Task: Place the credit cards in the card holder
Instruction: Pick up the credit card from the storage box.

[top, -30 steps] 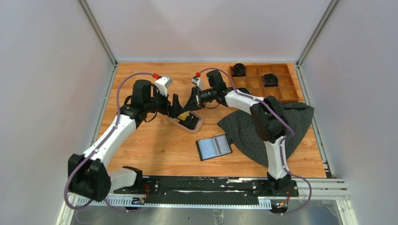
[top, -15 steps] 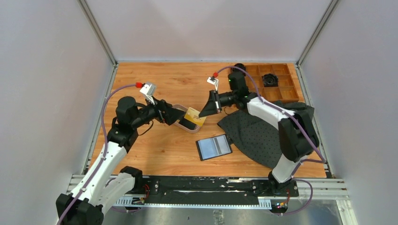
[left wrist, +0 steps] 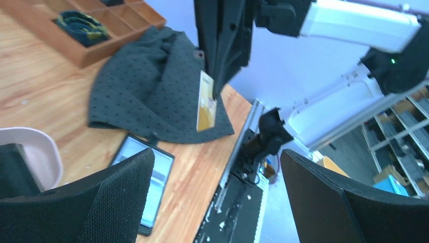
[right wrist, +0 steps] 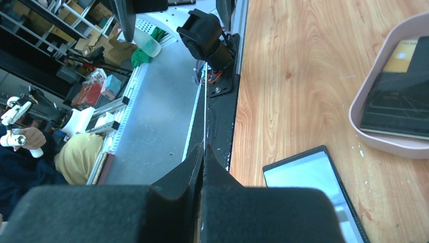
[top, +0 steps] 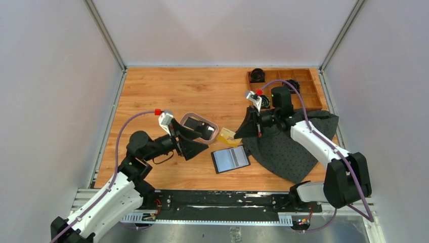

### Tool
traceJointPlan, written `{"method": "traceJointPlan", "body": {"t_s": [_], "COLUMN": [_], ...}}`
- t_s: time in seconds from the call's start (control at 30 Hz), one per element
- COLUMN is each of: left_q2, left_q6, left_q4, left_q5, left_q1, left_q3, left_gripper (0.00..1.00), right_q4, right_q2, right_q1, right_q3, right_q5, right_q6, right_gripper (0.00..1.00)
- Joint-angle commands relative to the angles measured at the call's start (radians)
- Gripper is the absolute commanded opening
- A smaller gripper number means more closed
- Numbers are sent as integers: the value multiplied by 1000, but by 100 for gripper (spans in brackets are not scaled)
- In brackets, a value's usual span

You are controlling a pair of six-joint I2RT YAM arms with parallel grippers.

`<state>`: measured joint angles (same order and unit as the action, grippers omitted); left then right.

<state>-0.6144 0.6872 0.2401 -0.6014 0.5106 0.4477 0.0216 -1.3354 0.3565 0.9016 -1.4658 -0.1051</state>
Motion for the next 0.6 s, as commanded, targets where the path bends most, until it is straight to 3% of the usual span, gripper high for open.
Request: {"method": "traceJointPlan", "body": {"t_s": [0.0,0.4,0.57], "left_q2": [54,94,42], "left_q6": [32,10,33], "left_q4": [144,336,524], "left_q5": [162,327,386], "left_q1": [139,272,301], "left_q3": [-105,-272,-357], "left_gripper": [98,94,93], "right_q4": [22,66,66], "right_q2": [21,-54,-74], "right_q1": [-16,-17,-16], "right_q3": [-26,28,31], "right_q5": [-64,-84,-60], "right_q6": [93,55,38], "right_gripper": [0,0,0]}}
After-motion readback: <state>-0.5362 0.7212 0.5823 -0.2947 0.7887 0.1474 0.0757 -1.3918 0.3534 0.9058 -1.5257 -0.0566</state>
